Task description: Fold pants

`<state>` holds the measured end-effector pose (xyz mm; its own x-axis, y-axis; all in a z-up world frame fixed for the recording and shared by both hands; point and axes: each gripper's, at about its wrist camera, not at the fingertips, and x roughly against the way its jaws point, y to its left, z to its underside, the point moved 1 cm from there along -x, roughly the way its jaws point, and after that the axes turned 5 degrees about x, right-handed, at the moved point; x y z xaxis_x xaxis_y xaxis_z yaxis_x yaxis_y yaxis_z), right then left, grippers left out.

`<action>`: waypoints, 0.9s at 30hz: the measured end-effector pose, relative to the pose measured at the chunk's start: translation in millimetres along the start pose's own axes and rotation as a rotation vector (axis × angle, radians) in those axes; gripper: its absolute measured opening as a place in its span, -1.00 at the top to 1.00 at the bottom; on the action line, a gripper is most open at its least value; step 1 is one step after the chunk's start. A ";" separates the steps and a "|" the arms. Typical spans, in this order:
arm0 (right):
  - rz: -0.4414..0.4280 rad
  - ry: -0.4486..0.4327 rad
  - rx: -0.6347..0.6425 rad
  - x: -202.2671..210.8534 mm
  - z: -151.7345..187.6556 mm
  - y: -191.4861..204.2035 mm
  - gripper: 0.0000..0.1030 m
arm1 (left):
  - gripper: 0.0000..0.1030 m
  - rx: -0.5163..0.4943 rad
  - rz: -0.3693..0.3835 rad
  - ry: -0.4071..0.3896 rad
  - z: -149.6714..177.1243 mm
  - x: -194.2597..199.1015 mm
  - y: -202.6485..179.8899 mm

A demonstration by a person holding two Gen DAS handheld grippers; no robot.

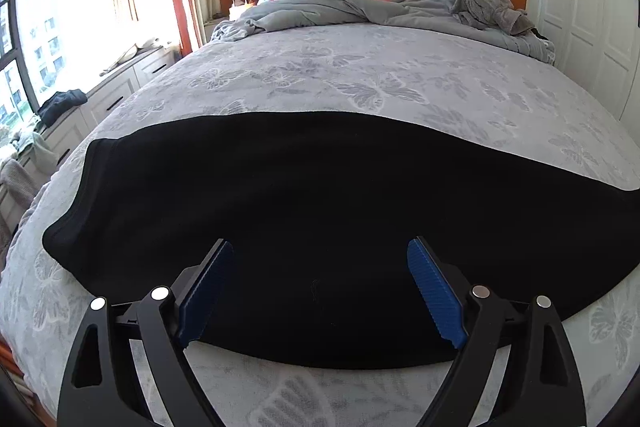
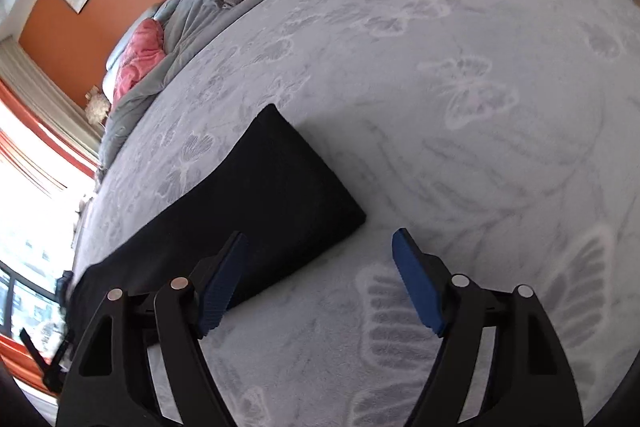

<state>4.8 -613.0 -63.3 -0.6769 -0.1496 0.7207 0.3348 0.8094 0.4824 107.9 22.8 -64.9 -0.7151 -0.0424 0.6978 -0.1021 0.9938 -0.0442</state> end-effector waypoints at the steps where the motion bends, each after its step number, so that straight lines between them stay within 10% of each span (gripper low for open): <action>1: -0.005 -0.004 -0.019 -4.9 -0.4 0.5 -0.43 | -0.67 0.015 0.014 0.009 -0.6 -0.5 2.3; 4: -0.022 -0.030 -0.031 -19.0 -8.5 11.4 -0.43 | -0.67 0.058 0.036 0.030 -2.0 -2.2 9.7; 5: -0.026 -0.027 -0.038 -24.4 -12.3 15.6 -0.14 | -0.68 0.067 0.036 0.033 -2.4 -2.6 11.5; 6: -0.041 -0.006 -0.048 -31.2 -17.4 20.4 0.68 | -0.68 0.072 0.035 0.032 -2.9 -2.7 13.0; 7: -0.062 0.004 -0.071 -32.9 -21.5 23.5 0.71 | -0.68 0.074 0.034 0.031 -3.3 -2.6 14.1; 12: -0.028 -0.141 0.027 11.0 -33.3 61.1 0.71 | -0.68 0.086 0.041 0.030 -5.6 1.8 20.6; 16: 0.115 0.001 -0.008 -27.9 -16.8 31.6 0.70 | -0.68 0.080 0.075 0.089 -6.1 -4.6 19.8; 22: 0.140 -0.031 -0.055 -30.0 -8.0 29.2 0.64 | -0.68 -0.055 0.053 0.323 19.6 -26.8 6.8; 27: 0.268 -0.024 -0.019 -9.7 -3.2 41.1 0.16 | -0.68 0.099 0.115 0.199 -3.7 7.7 47.7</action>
<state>27.2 -580.1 -48.8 -0.5774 0.0822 0.8123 0.5164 0.8074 0.2854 100.0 70.3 -59.0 -0.5764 0.1015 0.8108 -0.1019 0.9756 -0.1946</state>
